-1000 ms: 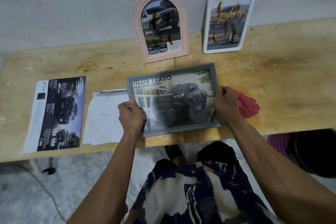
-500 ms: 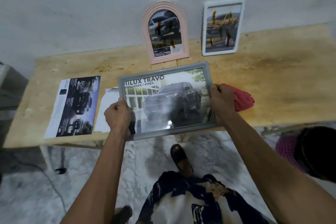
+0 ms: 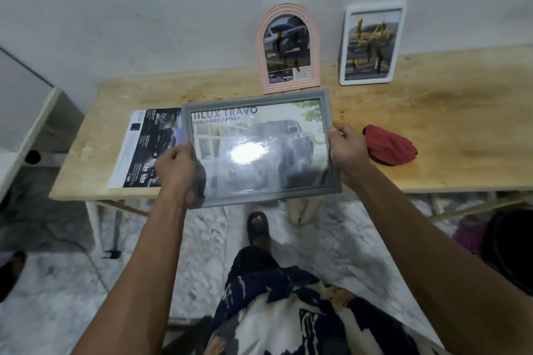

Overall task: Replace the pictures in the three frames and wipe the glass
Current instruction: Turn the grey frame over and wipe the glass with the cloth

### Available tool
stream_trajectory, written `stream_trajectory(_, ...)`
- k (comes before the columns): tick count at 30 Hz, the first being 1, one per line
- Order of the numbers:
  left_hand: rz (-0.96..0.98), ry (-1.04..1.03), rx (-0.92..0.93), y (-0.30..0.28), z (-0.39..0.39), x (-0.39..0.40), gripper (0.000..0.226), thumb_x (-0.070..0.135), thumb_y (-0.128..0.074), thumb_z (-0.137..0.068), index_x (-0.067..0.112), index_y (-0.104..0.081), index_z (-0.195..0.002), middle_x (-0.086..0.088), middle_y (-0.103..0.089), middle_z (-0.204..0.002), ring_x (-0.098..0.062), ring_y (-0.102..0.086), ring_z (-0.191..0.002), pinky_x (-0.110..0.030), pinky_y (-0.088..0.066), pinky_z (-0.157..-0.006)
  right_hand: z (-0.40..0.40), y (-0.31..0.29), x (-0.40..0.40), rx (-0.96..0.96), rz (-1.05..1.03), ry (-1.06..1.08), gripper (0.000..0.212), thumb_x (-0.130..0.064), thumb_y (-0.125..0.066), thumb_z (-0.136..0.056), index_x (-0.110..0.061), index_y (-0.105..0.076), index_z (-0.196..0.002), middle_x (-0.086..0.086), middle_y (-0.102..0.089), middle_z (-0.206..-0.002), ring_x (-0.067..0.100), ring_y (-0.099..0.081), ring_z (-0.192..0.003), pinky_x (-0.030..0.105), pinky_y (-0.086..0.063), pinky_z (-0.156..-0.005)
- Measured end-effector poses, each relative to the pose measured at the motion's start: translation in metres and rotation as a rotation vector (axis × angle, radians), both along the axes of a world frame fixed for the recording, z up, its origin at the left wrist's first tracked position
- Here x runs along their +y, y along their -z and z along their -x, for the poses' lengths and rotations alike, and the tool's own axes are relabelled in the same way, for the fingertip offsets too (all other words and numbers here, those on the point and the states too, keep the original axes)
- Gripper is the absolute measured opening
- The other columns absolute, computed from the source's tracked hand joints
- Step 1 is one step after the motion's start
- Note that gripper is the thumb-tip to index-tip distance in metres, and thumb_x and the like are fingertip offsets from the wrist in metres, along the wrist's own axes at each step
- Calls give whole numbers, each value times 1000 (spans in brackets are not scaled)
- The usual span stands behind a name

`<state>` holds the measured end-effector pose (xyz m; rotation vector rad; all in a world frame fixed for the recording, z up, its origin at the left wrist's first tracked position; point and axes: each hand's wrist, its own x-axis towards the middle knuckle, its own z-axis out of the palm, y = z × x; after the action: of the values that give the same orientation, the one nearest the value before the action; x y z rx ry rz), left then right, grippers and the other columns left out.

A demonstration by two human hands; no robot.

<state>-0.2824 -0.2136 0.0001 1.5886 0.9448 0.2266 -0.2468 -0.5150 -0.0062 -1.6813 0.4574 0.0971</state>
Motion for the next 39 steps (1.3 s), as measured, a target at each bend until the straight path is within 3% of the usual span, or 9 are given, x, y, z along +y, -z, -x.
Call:
stream_trajectory(3,-42,19,-29,-6,-6,28,27,28,-60,-96,18,-68,-73,-1,-60,-70,-20,-52,-71,-35,-46,-69,-20,-4,23,17,-49,-57,27,-16,-48,-102,-10,-55,-128,3,-58,-103,5,-56,-74,7,-44,-51)
stream_trajectory(8,-77,80,-35,3,-41,93,18,26,-62,-95,17,-69,-80,1,-58,-64,-20,-51,-65,-37,-48,-64,-71,0,77,32,7,-159,19,-11,-49,-99,-13,-60,-114,3,-65,-93,11,-61,-71,16,-47,-45)
stream_trajectory(11,-115,129,-18,8,-86,131,14,26,-63,-95,18,-71,-87,-2,-66,-72,-18,-59,-64,-37,-54,-69,-112,1,112,11,67,-177,19,-10,-48,-98,-13,-61,-111,5,-66,-97,17,-64,-79,21,-50,-52)
stream_trajectory(15,-177,209,-18,12,-159,174,11,15,-59,-98,18,-66,-88,-8,-68,-82,-20,-58,-69,-28,-54,-64,-169,-2,156,-17,187,-130,20,-15,-49,-94,-17,-63,-108,3,-67,-98,25,-66,-89,42,-59,-71)
stream_trajectory(19,-206,251,-7,28,-235,219,17,19,-64,-94,16,-71,-109,-15,-73,-103,-22,-64,-82,-46,-58,-84,-225,5,193,-47,280,-91,24,-17,-48,-92,-15,-64,-109,7,-68,-101,31,-64,-95,50,-56,-82)
stream_trajectory(22,-209,256,44,41,-281,244,27,22,-67,-90,13,-71,-114,-8,-75,-104,-24,-70,-93,-48,-58,-88,-257,8,218,-31,324,-53,23,-7,-47,-96,-5,-61,-114,16,-66,-104,34,-62,-95,36,-53,-74)
stream_trajectory(25,-151,237,55,54,-313,257,27,22,-68,-90,15,-72,-116,-2,-75,-105,-26,-71,-97,-51,-57,-89,-283,14,234,0,343,-15,25,-5,-45,-97,-9,-59,-117,6,-61,-97,21,-58,-86,16,-39,-61)
stream_trajectory(29,-101,199,60,70,-344,262,19,19,-66,-90,24,-75,-106,5,-76,-98,-23,-72,-93,-48,-59,-87,-312,29,249,28,357,48,26,-6,-47,-96,-12,-57,-119,0,-53,-96,17,-49,-90,22,-37,-76)
stream_trajectory(39,-55,194,-2,96,-372,259,33,9,-57,-92,34,-76,-84,5,-77,-89,-18,-71,-87,-46,-61,-83,-337,55,266,51,378,149,32,-8,-46,-98,-10,-54,-129,0,-55,-105,15,-49,-95,7,-29,-71)
